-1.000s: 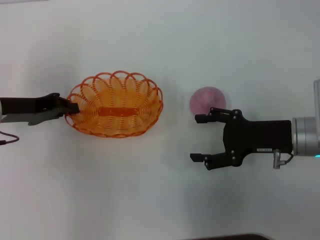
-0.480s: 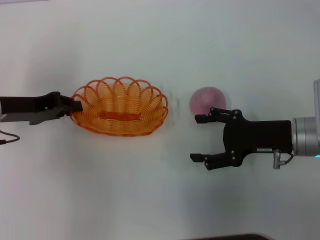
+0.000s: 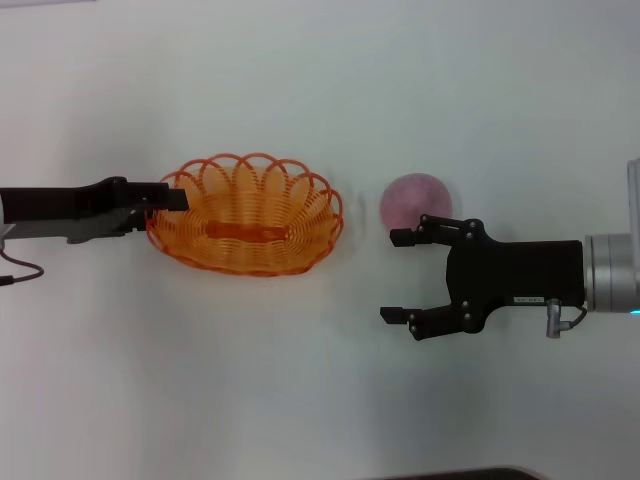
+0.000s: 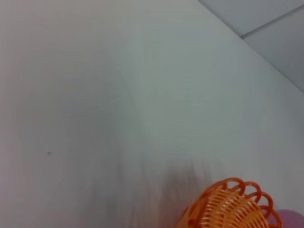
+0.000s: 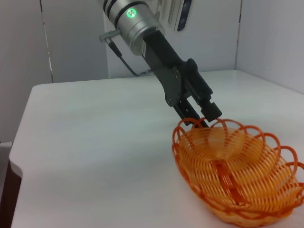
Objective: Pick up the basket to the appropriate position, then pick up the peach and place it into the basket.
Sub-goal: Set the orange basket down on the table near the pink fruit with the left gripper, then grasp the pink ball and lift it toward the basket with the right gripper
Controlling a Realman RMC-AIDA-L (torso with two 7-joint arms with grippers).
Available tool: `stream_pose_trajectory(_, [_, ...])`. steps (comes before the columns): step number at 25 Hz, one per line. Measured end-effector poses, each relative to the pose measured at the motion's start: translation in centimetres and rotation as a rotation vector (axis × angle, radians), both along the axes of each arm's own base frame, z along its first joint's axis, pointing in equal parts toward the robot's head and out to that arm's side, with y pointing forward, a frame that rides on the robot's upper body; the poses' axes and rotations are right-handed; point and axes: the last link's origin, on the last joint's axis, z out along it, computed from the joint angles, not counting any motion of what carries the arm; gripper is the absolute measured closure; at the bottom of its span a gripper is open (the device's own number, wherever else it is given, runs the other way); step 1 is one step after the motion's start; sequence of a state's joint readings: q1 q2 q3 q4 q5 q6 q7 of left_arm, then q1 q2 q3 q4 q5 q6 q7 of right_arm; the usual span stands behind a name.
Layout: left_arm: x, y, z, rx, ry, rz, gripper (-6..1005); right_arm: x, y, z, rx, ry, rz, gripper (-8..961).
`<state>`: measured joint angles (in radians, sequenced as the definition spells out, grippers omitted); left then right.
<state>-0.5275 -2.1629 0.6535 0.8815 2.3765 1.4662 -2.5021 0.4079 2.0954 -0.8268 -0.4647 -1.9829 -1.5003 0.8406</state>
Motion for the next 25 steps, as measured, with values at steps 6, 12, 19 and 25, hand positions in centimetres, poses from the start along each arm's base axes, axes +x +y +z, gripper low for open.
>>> stream_pose_trajectory(6, [-0.3, 0.1, 0.3, 0.013, 0.017, -0.002, 294, 0.0, 0.0, 0.0, 0.0, 0.0, 0.0, 8])
stream_pose_trajectory(12, [-0.7, 0.4, 1.4, 0.072, 0.052, -0.065, 172, 0.0, 0.0, 0.0, 0.002, 0.001, 0.0, 8])
stream_pose_trajectory(19, [0.4, -1.0, 3.0, 0.281, 0.027, -0.574, 110, 0.0, 0.0, 0.0, 0.003, 0.002, 0.0, 8])
stream_pose_trajectory(25, [0.2, -2.0, 3.4, 0.367, 0.079, -0.775, 115, -0.1, 0.1, 0.0, 0.002, 0.003, 0.001, 7])
